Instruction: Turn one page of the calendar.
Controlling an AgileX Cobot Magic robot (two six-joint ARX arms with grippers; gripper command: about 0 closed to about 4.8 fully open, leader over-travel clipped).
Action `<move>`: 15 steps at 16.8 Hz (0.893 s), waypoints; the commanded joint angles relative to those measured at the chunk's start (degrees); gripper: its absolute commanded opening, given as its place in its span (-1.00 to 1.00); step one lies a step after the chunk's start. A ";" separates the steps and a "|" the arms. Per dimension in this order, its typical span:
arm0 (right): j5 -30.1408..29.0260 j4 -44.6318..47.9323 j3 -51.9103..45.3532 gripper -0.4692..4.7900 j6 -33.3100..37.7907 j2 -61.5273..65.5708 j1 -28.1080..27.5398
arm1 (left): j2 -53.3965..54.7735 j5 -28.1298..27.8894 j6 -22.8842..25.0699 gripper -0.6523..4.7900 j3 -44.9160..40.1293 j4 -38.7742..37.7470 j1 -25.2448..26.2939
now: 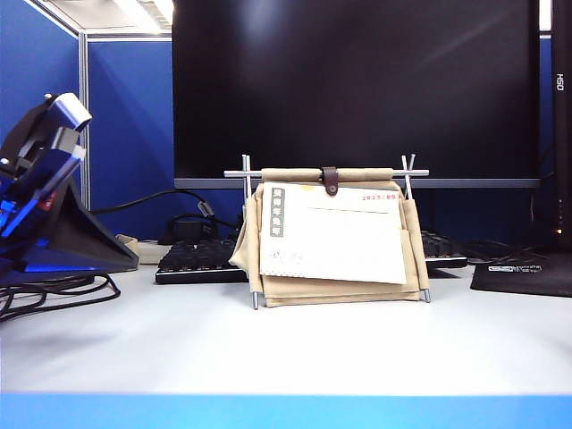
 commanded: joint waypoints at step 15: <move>-4.76 12.35 11.13 0.08 4.15 16.44 3.69 | -0.13 11.87 7.32 -0.19 5.86 -0.33 -2.58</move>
